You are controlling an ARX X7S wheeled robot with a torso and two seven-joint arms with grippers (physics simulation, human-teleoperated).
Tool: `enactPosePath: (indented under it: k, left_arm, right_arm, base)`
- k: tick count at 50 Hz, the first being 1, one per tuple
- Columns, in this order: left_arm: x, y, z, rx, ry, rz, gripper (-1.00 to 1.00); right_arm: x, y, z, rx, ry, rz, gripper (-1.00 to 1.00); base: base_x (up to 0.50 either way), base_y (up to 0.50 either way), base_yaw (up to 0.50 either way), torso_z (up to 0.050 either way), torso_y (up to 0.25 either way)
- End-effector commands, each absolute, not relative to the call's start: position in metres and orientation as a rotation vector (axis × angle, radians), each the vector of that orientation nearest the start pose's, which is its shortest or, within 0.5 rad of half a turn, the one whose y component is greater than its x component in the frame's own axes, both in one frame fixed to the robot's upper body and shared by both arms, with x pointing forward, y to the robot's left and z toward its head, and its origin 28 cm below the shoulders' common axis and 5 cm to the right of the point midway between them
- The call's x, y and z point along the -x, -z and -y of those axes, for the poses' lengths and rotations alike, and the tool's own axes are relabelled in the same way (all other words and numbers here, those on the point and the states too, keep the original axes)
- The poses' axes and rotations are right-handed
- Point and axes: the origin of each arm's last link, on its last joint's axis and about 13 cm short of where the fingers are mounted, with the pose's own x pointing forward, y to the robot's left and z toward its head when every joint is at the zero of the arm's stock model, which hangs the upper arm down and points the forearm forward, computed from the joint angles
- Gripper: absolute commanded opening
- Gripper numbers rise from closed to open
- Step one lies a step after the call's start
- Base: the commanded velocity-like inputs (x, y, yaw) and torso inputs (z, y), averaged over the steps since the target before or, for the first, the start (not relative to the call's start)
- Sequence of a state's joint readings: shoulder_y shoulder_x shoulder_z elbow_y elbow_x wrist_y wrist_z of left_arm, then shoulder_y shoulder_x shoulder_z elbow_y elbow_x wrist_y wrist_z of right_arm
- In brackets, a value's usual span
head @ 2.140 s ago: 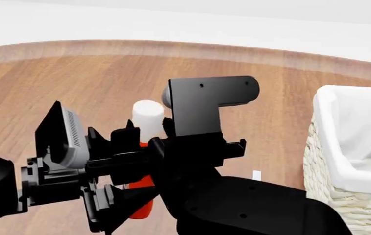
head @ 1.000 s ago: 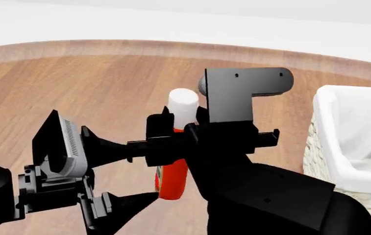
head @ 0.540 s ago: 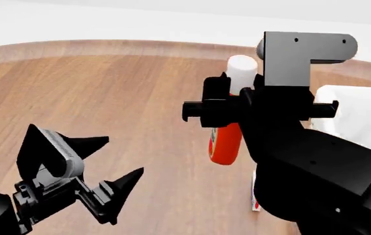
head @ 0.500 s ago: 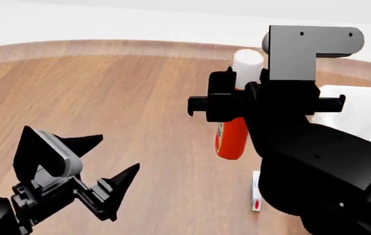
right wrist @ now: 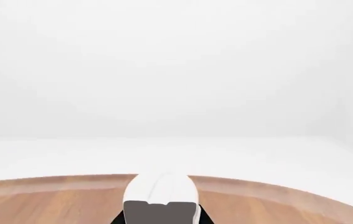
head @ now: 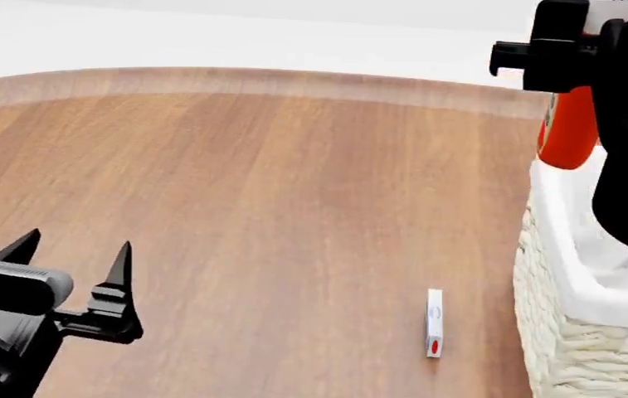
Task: Pick up the ketchup, and put it in the basket.
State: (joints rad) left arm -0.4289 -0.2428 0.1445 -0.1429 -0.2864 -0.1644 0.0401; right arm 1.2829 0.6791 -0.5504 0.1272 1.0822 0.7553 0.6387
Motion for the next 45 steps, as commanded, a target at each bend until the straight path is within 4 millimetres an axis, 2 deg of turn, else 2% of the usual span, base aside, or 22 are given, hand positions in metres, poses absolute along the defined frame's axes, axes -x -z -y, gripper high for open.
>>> enactPosePath:
  k: [1, 10, 22, 29, 37, 40, 45]
  left_arm:
    - [-0.288, -0.079, -0.252, 0.053, 0.012, 0.12, 1.0]
    - [-0.279, -0.076, -0.258, 0.047, -0.026, 0.128, 1.0]
    - [-0.271, -0.083, -0.259, 0.03, -0.034, 0.174, 1.0]
    - [-0.267, -0.082, -0.258, 0.032, -0.019, 0.194, 1.0]
    - [-0.264, -0.079, -0.259, 0.036, -0.013, 0.195, 1.0]
    - [-0.264, -0.078, -0.259, 0.04, -0.016, 0.194, 1.0]
    - [-0.262, -0.076, -0.257, 0.034, -0.007, 0.195, 1.0]
  right_arm:
    - [-0.34, -0.323, 0.209, 0.007, 0.308, 0.105, -1.0]
    - [-0.346, -0.312, 0.228, 0.001, 0.364, 0.09, -1.0]
    - [-0.368, -0.273, 0.235, 0.041, 0.357, 0.052, -1.0]
    - [-0.385, -0.262, 0.237, 0.061, 0.4, 0.073, -1.0]
    - [-0.393, -0.251, 0.245, 0.03, 0.416, 0.066, -1.0]
    - [-0.393, -0.247, 0.249, -0.037, 0.426, 0.072, -1.0]
    - [-0.395, -0.233, 0.25, -0.043, 0.422, 0.048, -1.0]
  base:
    - [0.0, 0.0, 0.0, 0.0, 0.0]
    - [0.0, 0.0, 0.0, 0.001, 0.0]
    - [0.0, 0.0, 0.0, 0.0, 0.001]
    - [0.0, 0.0, 0.0, 0.0, 0.0]
    - [0.0, 0.0, 0.0, 0.0, 0.001]
    - [0.0, 0.0, 0.0, 0.0, 0.0]
    - [0.0, 0.0, 0.0, 0.0, 0.0]
